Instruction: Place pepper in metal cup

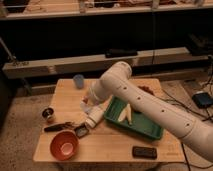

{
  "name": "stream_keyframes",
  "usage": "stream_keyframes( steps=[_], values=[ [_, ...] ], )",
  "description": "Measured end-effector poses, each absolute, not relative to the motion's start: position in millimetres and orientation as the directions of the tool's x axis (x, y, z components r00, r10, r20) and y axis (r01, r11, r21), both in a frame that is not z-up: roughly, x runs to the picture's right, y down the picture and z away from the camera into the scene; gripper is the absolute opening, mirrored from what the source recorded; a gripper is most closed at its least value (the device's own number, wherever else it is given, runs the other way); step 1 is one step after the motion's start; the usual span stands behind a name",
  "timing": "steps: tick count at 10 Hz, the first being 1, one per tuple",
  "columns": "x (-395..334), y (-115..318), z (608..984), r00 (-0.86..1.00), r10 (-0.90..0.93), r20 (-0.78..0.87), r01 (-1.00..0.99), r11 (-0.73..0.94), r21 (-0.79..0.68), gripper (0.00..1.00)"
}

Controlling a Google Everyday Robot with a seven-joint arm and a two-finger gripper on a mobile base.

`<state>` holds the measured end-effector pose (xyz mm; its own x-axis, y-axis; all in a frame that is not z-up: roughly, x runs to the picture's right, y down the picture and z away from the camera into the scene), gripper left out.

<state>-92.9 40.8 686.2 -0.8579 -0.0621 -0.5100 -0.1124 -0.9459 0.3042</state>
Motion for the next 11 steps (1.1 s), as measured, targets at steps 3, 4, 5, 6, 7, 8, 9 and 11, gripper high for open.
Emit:
stream_keyframes(
  steps=[3, 4, 5, 6, 7, 8, 9, 11],
  values=[
    [-99.1, 33.2, 684.5, -0.847, -0.113, -0.519, -0.062, -0.950, 0.307, 0.00],
    [-98.9, 33.2, 684.4, -0.847, -0.113, -0.519, -0.062, -0.949, 0.308, 0.00],
    [-99.9, 33.3, 684.2, -0.847, -0.113, -0.520, -0.063, -0.949, 0.308, 0.00],
    [-100.0, 33.3, 684.5, -0.847, -0.115, -0.520, -0.062, -0.948, 0.311, 0.00],
    [-100.1, 32.2, 685.7, -0.845, -0.138, -0.517, -0.045, -0.945, 0.325, 0.00],
    [-107.7, 30.2, 686.5, -0.839, -0.168, -0.517, -0.027, -0.937, 0.348, 0.00],
    [-119.4, 27.7, 687.8, -0.832, -0.201, -0.517, -0.007, -0.928, 0.373, 0.00],
    [-148.8, 21.1, 692.9, -0.807, -0.304, -0.506, 0.065, -0.898, 0.436, 0.00]
  ],
)
